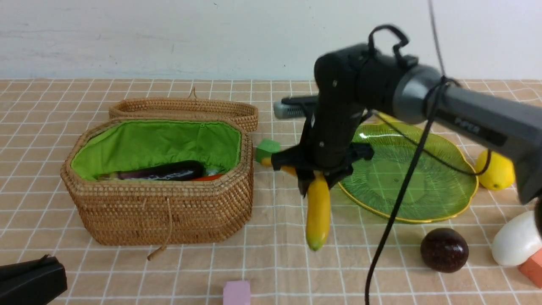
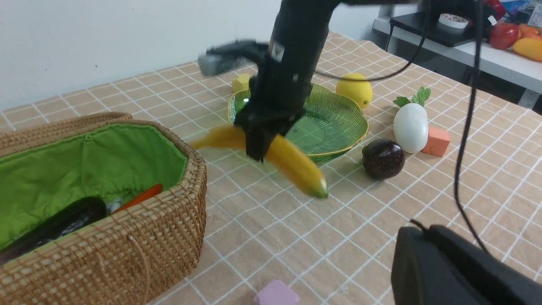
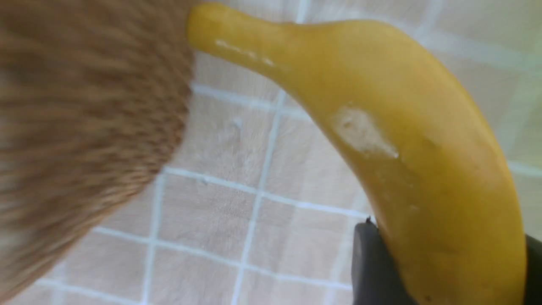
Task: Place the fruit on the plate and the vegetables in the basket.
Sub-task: Use the right arm to grab a banana and put it into the right plate, then use the right arm to grab a mangosteen and put it into the right plate
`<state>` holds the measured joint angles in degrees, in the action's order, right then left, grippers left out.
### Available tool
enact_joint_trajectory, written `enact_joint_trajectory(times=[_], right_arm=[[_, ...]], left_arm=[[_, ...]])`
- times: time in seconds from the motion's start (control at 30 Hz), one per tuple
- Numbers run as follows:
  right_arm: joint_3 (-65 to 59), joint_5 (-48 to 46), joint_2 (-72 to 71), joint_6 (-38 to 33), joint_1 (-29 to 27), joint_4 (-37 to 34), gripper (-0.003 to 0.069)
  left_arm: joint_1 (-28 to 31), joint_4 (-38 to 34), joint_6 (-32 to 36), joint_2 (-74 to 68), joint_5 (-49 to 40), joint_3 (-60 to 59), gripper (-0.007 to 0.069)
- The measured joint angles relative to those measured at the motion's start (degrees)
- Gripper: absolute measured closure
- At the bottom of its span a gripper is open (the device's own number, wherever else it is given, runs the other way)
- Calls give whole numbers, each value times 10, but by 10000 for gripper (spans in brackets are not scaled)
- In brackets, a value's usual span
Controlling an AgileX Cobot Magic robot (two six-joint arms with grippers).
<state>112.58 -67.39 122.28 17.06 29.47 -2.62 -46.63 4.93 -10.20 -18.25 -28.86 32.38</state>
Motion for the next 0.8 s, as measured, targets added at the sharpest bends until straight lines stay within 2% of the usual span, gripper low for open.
enact_joint_trajectory(times=[0.13, 0.27, 0.33, 0.43, 0.53, 0.57, 0.6, 0.67, 0.73, 0.8], right_arm=[[39, 3, -29, 9, -65, 34, 344], [39, 37, -3, 13, -131, 39, 344], [37, 71, 29, 9, -170, 20, 344], [36, 95, 55, -10, -187, -15, 339], [35, 107, 69, -29, -196, -38, 235], [35, 105, 69, -31, -196, -39, 159], [35, 104, 69, -32, -196, -39, 148], [35, 88, 60, -42, -196, -39, 25], [35, 61, 42, -53, -196, -39, -9], [35, 24, 16, -72, -196, -39, -2]], left_arm=[[0, 1, 0, 0, 20, 0, 637], [0, 11, 0, 0, 25, 0, 635], [0, 14, 0, 0, 25, 0, 634], [0, 14, 0, 0, 25, 0, 632], [0, 14, 0, 0, 25, 0, 629], [0, 14, 0, 0, 24, 0, 628], [0, 14, 0, 0, 24, 0, 628], [0, 14, 0, 0, 21, 0, 626], [0, 14, 0, 0, 17, 0, 626], [0, 14, 0, 0, 14, 0, 626]])
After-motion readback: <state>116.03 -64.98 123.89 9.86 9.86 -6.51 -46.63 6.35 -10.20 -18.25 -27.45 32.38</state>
